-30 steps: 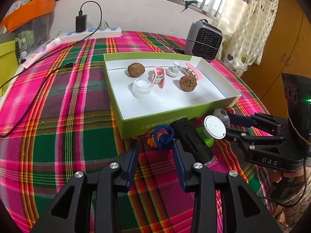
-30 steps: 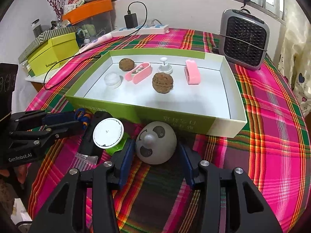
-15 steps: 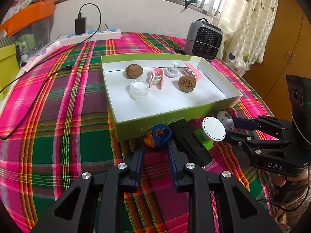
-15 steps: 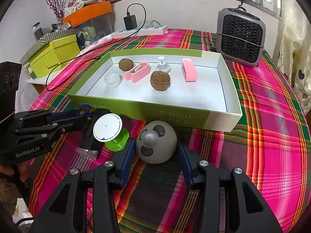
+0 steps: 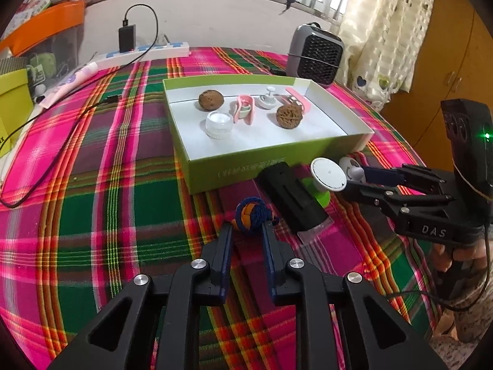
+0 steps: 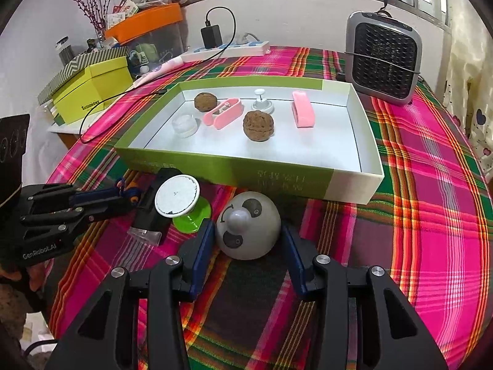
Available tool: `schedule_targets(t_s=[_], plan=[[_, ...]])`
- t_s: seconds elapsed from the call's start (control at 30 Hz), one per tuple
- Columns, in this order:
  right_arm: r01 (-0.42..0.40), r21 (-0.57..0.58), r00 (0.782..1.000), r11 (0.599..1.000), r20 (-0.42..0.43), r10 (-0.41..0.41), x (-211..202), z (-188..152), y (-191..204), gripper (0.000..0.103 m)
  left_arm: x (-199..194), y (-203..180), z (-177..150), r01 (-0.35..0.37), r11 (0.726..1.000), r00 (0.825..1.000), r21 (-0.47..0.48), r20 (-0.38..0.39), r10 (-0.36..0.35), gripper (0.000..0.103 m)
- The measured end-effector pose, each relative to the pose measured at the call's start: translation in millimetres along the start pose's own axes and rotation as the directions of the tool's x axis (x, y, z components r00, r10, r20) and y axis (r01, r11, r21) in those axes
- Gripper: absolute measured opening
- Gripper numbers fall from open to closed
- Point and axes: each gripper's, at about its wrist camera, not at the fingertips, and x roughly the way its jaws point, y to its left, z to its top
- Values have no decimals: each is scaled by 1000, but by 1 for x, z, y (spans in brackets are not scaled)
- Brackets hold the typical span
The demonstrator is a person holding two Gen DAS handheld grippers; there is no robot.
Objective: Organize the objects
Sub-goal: 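Close the left tool on the blue rope toy while the right tool grasps the panda ball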
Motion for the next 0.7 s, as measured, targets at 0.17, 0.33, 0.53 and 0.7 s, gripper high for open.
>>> schedule_targets(t_s=[0.17,0.33,0.53,0.7], plan=[[0,2,1000,1000,0,0,-1,-1,-1,45,3,0,4,-1,1000,1000,1,2,1,44],[-1,4,1000,1000,-2,1,0,-1,-1,45,8,-1,10,-52,998,999,18,9,52,49],[0,2,1000,1000,-2,0,0,-1,-1,45,11,-3,12,-64,998,998,24,14,64,49],[1,1,1000,1000,-1,-1,0,-1,-1,45,12,-3,13,-71,997,997,22,14,71,28]])
